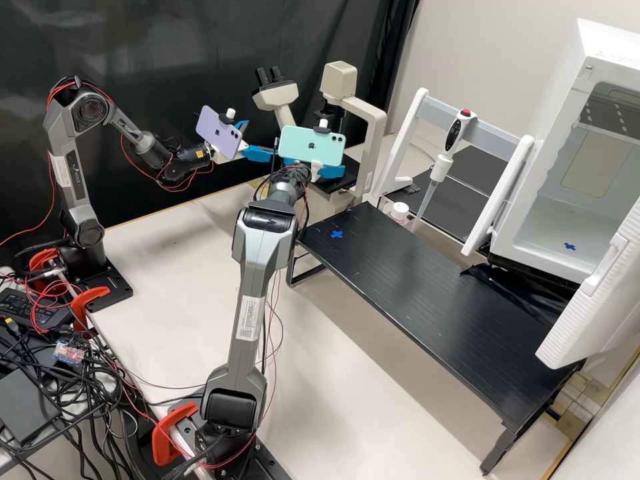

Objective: Move the petri dish to the bench

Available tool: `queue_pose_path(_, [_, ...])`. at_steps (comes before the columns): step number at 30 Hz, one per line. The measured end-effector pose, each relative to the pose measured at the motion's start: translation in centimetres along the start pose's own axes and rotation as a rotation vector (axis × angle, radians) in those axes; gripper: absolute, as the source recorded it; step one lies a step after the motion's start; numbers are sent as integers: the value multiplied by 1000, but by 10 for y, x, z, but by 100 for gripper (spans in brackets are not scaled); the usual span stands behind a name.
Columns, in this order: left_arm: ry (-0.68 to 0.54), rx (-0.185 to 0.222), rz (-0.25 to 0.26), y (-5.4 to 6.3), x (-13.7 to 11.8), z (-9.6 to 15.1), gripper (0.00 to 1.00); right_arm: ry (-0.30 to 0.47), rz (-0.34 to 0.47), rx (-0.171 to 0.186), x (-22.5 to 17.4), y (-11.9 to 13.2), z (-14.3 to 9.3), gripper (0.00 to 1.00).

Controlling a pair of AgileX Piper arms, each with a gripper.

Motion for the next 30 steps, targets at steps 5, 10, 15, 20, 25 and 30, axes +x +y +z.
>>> queue_pose_path(5, [0, 0, 0, 0, 0, 0, 100, -10, 15, -22, 0, 1, -1, 100])
queue_pose_path(10, [0, 0, 0, 0, 0, 0, 100, -19, 28, -32, 0, 2, -1, 100])
queue_pose_path(15, [0, 0, 0, 0, 0, 0, 100, -31, 49, -42, 2, 1, -1, 100])
queue_pose_path(20, [0, 0, 0, 0, 0, 0, 100, -41, 52, -45, 4, -1, 1, 0])
queue_pose_path(25, [0, 0, 0, 0, 0, 0, 100, -42, 54, -45, 4, -1, 1, 0])
queue_pose_path(30, [0, 0, 0, 0, 0, 0, 100, -38, 54, -46, 3, -3, -2, 0])
